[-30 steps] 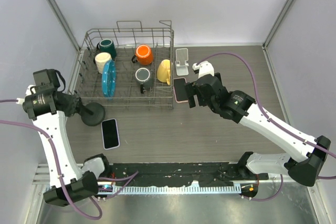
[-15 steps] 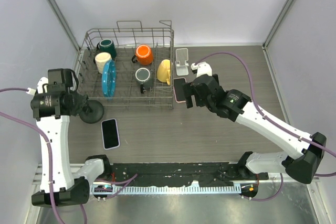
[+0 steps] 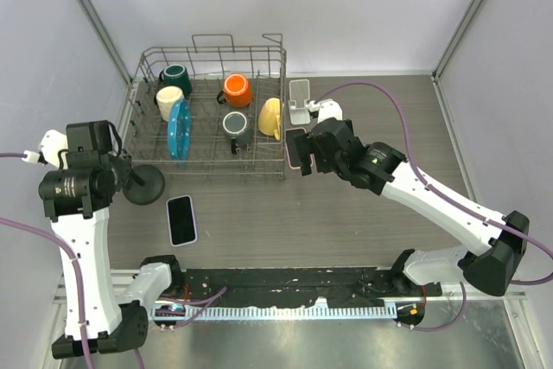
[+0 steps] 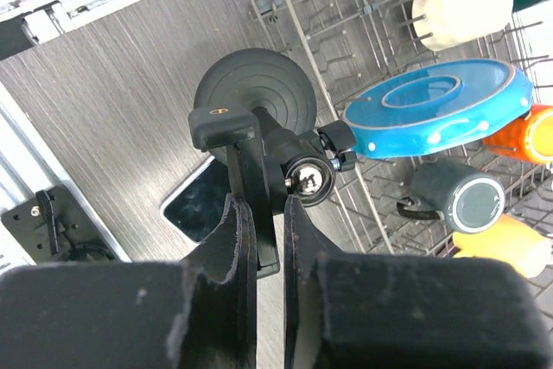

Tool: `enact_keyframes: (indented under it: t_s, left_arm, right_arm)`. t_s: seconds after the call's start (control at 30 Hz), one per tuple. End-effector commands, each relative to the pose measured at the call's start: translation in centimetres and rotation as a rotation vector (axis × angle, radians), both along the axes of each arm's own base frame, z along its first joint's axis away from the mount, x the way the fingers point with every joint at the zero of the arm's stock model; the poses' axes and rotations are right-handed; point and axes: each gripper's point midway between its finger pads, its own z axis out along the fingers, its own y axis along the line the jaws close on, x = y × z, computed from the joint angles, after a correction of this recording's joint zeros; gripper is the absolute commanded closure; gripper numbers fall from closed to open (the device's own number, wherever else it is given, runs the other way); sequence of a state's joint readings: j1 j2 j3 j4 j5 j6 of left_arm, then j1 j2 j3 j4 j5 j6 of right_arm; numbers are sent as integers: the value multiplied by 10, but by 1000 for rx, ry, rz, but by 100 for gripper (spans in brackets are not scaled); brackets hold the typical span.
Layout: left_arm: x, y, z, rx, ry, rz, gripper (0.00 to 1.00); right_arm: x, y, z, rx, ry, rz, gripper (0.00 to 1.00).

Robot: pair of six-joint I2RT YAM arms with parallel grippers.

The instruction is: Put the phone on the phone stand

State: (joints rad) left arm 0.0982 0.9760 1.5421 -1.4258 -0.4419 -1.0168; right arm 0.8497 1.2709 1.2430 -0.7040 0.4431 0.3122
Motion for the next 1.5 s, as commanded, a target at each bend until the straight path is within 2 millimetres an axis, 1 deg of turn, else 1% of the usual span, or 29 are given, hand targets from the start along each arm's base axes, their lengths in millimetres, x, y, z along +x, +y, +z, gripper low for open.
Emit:
enact_keyframes:
  t_s: [0.0, 0.07, 0.13, 0.23, 0.27, 0.3, 0.33, 0.4, 0.47, 0.5, 0.53, 0.6, 0.63, 0.73, 0.77, 0.83, 0.87, 0.93, 0.97, 1.0, 1.07, 1.13, 1.2, 1.23, 1.3, 1.33, 1.4, 1.43, 1.47]
  left_arm:
    - [-23, -15, -12, -29, 80, -98, 100]
    - [-18, -29, -12, -78, 59, -169, 100]
    - [-20, -31, -13, -80, 60, -186, 100]
    - [-26, -25, -8, -37, 56, -188, 100]
    - [-32, -22, -5, -23, 69, -175, 100]
    - [-37, -14, -4, 13, 81, -143, 100]
    - [-40, -11, -2, 28, 83, -133, 100]
    - [-45, -8, -1, 53, 80, -132, 100]
    - [-45, -10, 0, 64, 67, -165, 100]
    - [-44, -13, -3, 59, 67, -190, 100]
    - [-43, -21, -3, 39, 51, -232, 100]
    - [-35, -30, -4, 42, 33, -318, 100]
    - [-33, -41, -4, 14, 9, -375, 100]
    - [-25, -60, -2, -5, -39, -509, 100]
    - [-19, -74, -3, -44, -63, -581, 100]
    - [-14, -91, -7, -88, -72, -675, 100]
    - [-11, -108, -10, -147, -88, -752, 100]
    - [-5, -124, -9, -201, -125, -819, 100]
    - [-8, -138, -14, -251, -118, -880, 100]
    - [-7, -142, -14, -267, -124, -897, 100]
    - [-7, -145, -19, -277, -119, -901, 100]
    - [-6, -148, -20, -286, -131, -899, 100]
    - [0, -155, -22, -310, -161, -915, 100]
    - [2, -162, -22, -314, -168, -937, 100]
    - [6, -169, -31, -331, -137, -941, 100]
    - [7, -176, -36, -305, -119, -965, 100]
    - [8, -185, -41, -294, -103, -967, 100]
    - [8, -194, -45, -263, -97, -990, 100]
    - [8, -199, -47, -263, -95, -985, 100]
  right_arm:
    - [7, 12, 24, 46, -49, 22, 5]
    - [6, 11, 21, 41, -45, 22, 5]
    - [5, 11, 20, 49, -40, 21, 5]
    - [4, 9, 18, 49, -43, 18, 5]
    - [3, 8, 19, 50, -45, 15, 5]
    - [3, 8, 19, 52, -45, 14, 5]
    - [3, 8, 19, 56, -43, 12, 5]
    - [2, 9, 20, 60, -40, 18, 5]
    - [2, 11, 20, 63, -38, 25, 5]
    - [2, 10, 19, 63, -37, 23, 5]
    - [2, 10, 19, 60, -36, 22, 5]
    - [2, 9, 20, 58, -41, 16, 5]
    - [3, 8, 19, 58, -41, 10, 5]
    - [1, 6, 18, 60, -35, 3, 5]
    - [0, 5, 17, 59, -34, 0, 5]
    - [-2, 2, 16, 58, -34, -3, 5]
    - [-2, 1, 15, 56, -34, -5, 5]
    - [-3, -1, 14, 55, -36, -16, 5]
    - [-3, -2, 13, 55, -34, -19, 5]
    - [-4, -2, 11, 55, -28, -19, 5]
    - [-8, -2, 5, 55, -12, -8, 5]
    - [-17, 4, -7, 66, 28, 44, 5]
    - [-23, 14, -11, 93, 40, 81, 5]
    - [-29, 20, -20, 106, 66, 111, 5]
    - [-34, 31, -24, 128, 79, 141, 5]
    - [-42, 41, -27, 127, 87, 173, 5]
    - [-48, 50, -29, 119, 89, 189, 5]
    - [-54, 59, -31, 103, 90, 208, 5]
    - [-56, 61, -31, 87, 86, 202, 5]
